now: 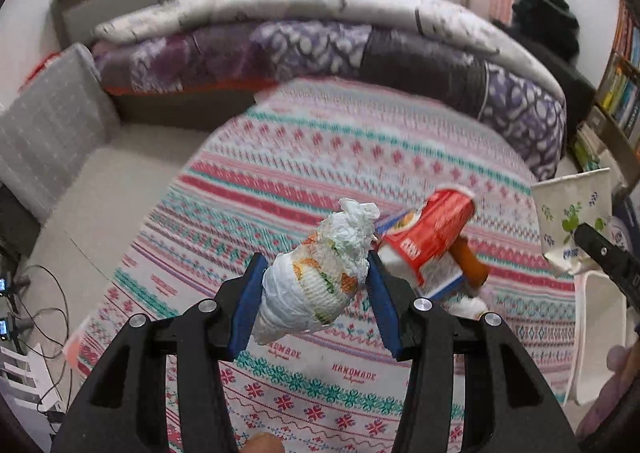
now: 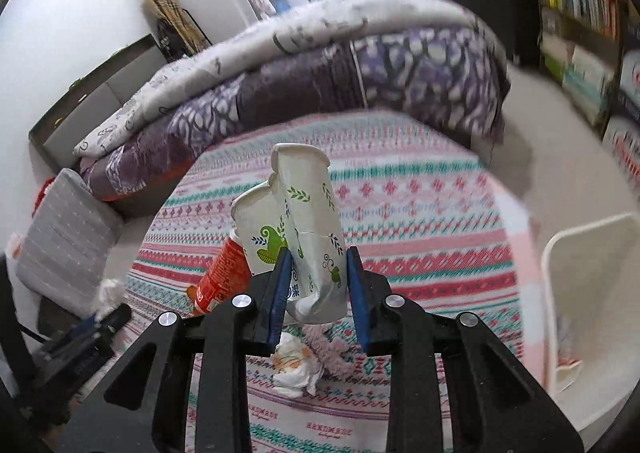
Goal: Collect trash
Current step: 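Carry the tissue bundle with the left gripper while the right carries the white cup toward the bin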
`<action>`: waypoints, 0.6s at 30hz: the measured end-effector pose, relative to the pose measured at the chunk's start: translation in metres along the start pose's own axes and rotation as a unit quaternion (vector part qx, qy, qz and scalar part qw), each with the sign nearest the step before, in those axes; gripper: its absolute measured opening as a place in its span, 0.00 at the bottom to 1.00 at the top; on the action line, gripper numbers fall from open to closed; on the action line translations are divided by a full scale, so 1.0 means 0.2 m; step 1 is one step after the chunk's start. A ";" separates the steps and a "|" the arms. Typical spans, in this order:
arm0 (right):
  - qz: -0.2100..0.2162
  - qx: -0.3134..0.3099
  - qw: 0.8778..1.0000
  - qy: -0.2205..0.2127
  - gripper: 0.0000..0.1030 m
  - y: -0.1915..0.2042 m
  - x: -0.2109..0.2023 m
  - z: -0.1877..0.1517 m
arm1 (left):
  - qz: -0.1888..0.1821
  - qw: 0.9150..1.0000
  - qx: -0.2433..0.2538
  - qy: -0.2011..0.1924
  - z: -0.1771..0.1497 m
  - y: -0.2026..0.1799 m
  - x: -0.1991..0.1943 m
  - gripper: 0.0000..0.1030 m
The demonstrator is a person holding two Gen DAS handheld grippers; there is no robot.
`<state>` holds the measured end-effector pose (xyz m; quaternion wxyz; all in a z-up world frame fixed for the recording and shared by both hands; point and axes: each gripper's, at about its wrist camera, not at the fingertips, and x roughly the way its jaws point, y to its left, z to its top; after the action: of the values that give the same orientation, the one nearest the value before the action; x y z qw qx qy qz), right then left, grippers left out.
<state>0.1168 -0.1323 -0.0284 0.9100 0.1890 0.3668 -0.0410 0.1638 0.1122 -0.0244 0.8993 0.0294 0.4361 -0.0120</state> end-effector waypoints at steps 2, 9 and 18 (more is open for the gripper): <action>-0.005 -0.007 1.000 -0.011 0.26 0.00 -0.04 -0.01 | 0.014 1.000 0.003 -0.023 0.00 -0.03 -0.05 0.48; -0.032 -0.038 0.998 -0.034 0.26 0.00 -0.12 -0.07 | 0.048 0.997 -0.008 -0.064 -0.02 -0.11 -0.13 0.49; -0.040 -0.042 0.998 -0.030 0.26 -0.09 -0.18 -0.09 | 0.035 0.997 0.006 -0.073 -0.03 -0.29 -0.17 0.49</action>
<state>0.0747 -0.1444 -0.0209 0.9252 0.1345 0.3483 -0.0677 0.1350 0.0554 -0.0043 0.9286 0.0488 0.3675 0.0151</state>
